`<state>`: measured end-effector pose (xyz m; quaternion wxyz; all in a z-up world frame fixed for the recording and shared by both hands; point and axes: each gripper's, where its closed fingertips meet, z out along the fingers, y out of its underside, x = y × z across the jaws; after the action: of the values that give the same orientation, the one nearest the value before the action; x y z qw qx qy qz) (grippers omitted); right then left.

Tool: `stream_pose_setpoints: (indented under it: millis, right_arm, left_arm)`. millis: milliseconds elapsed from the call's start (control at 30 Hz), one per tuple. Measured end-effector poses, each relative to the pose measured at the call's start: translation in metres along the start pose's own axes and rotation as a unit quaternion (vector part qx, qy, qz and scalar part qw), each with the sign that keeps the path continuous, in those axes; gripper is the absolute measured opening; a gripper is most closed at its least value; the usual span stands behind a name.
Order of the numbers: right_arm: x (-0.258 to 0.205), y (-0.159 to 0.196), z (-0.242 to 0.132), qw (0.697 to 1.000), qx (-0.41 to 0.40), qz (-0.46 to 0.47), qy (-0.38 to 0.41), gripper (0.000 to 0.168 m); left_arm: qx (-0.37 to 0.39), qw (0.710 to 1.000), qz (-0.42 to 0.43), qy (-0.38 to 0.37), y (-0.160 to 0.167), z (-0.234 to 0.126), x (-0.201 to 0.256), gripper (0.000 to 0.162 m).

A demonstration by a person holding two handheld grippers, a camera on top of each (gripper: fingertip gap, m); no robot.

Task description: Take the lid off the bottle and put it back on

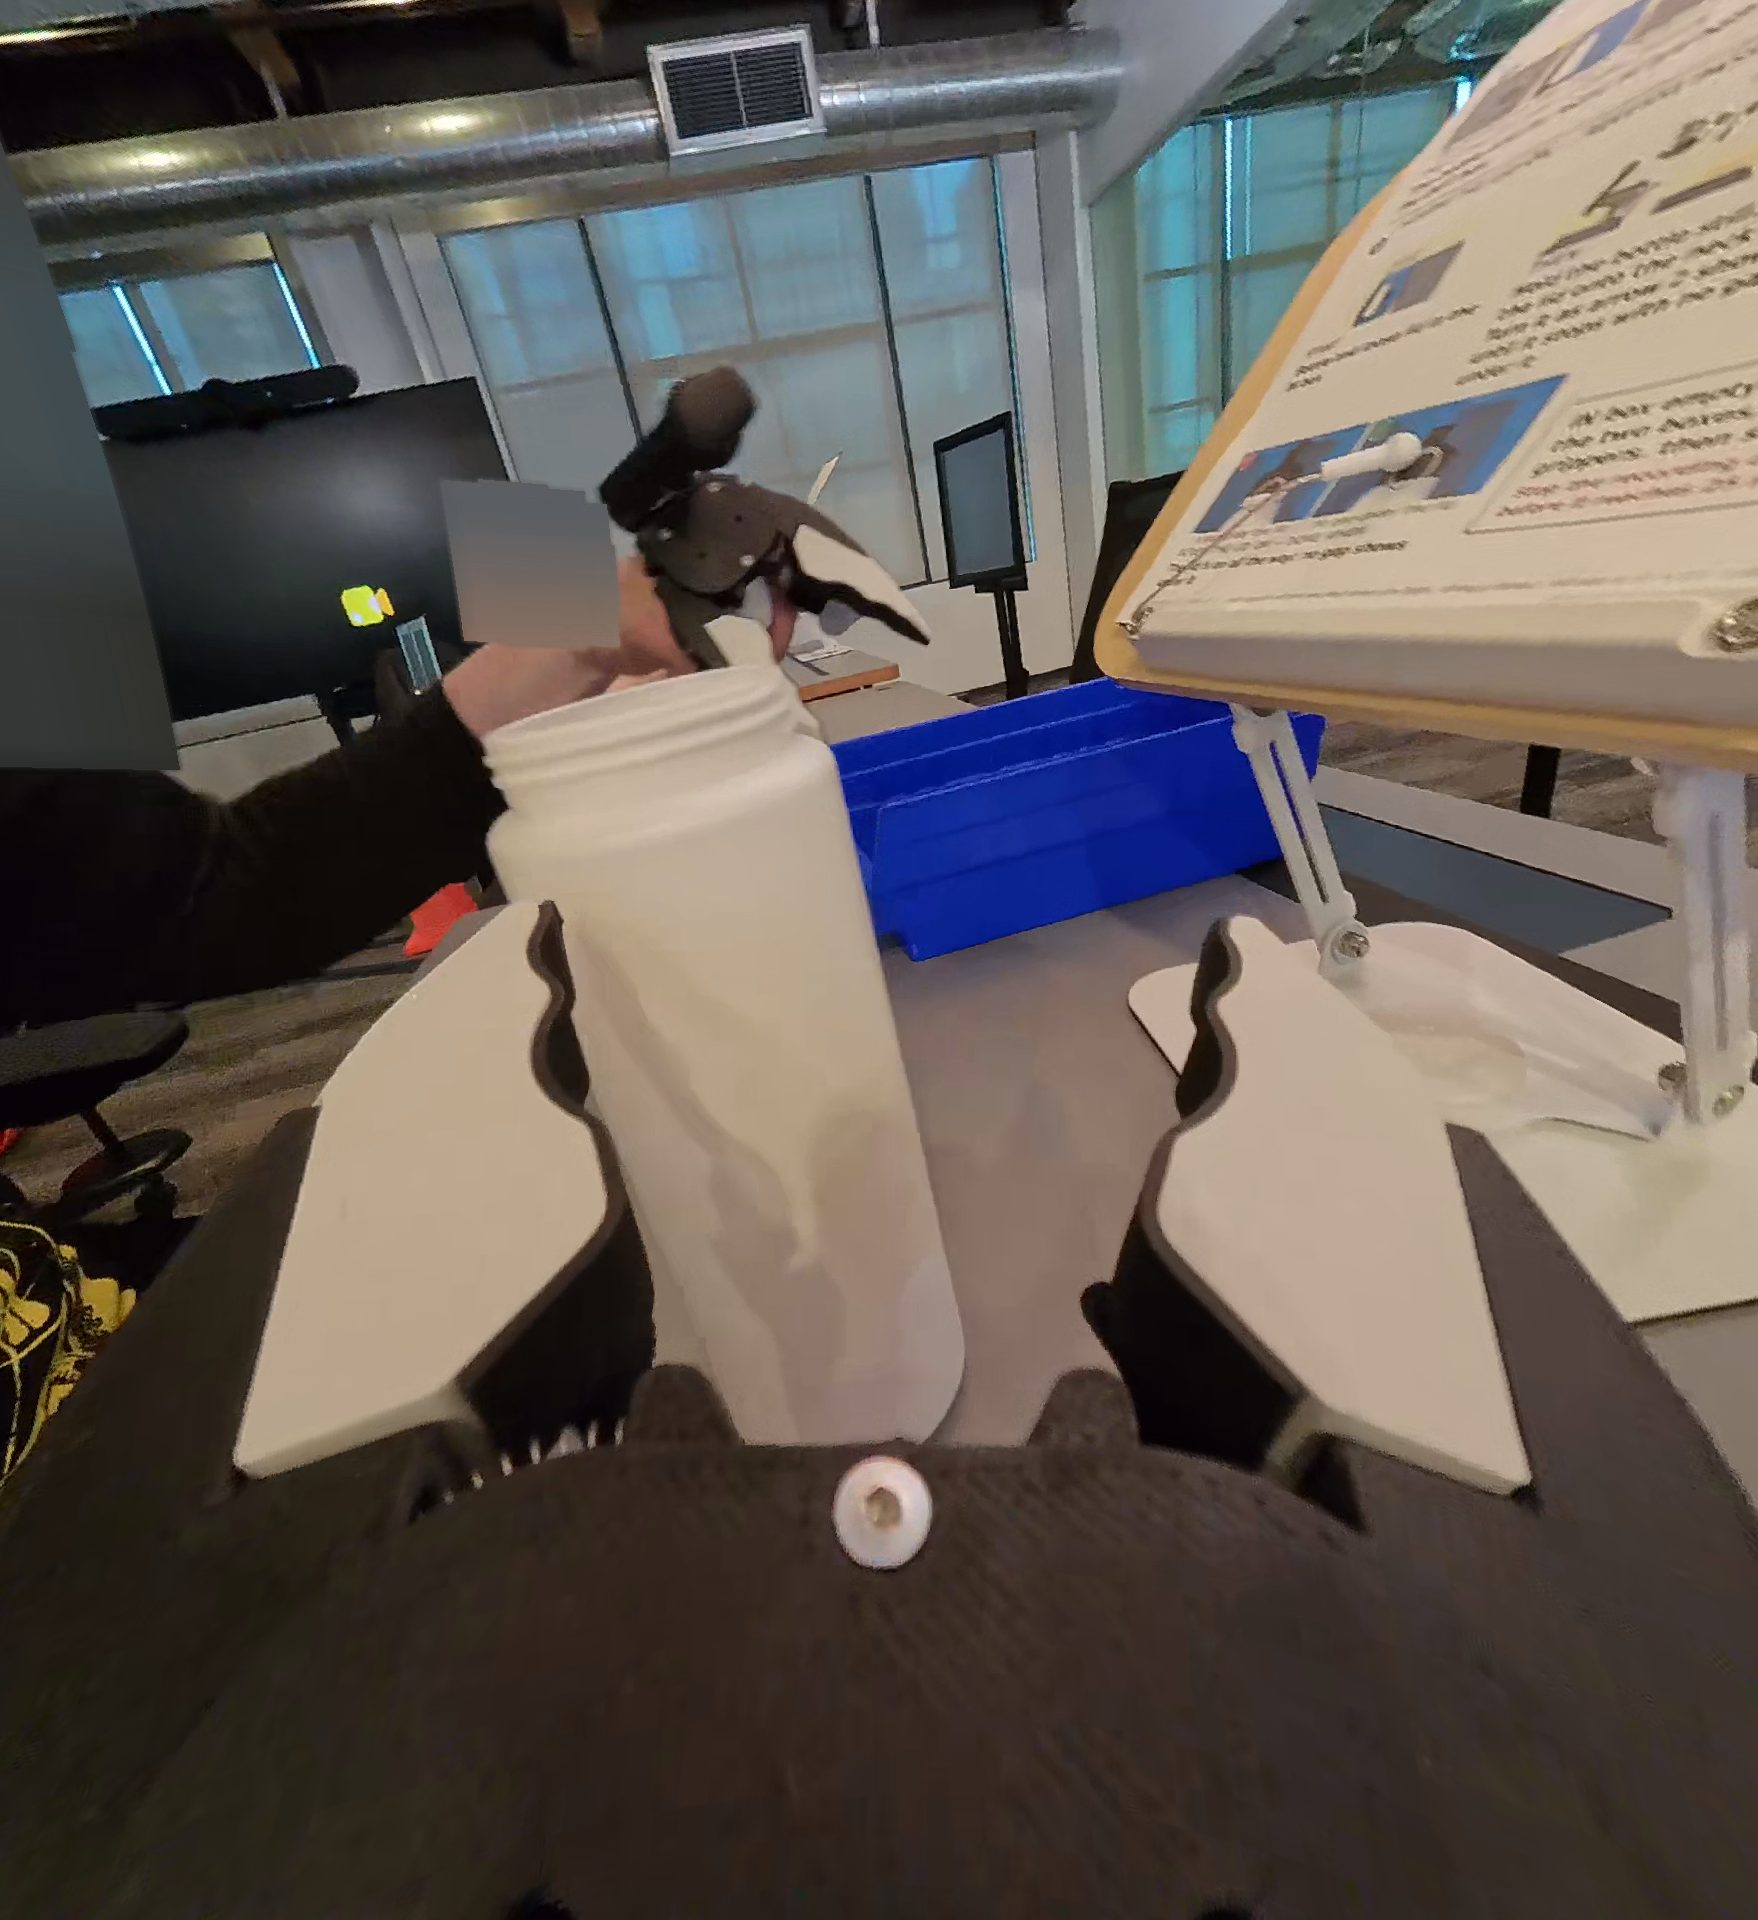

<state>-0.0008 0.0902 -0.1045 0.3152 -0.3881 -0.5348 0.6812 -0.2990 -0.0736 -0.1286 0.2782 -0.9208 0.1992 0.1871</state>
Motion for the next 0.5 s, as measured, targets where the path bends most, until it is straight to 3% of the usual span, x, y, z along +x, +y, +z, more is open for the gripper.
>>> stream_pose_setpoints:
  millis: [33,233,500]
  right_arm:
    - [0.002,0.002,0.000,1.000,-0.003,0.001,0.002,0.112]
    - [0.010,0.017,0.001,1.000,-0.022,0.010,0.008,0.112]
    - [0.011,0.023,0.003,0.999,-0.029,0.019,0.004,0.112]
  left_arm:
    - [-0.039,0.999,0.018,0.001,0.011,0.011,-0.016,0.098]
    - [-0.216,0.969,0.107,0.059,0.068,0.081,-0.073,0.102]
    - [-0.323,0.931,0.113,0.130,0.115,0.138,-0.096,0.098]
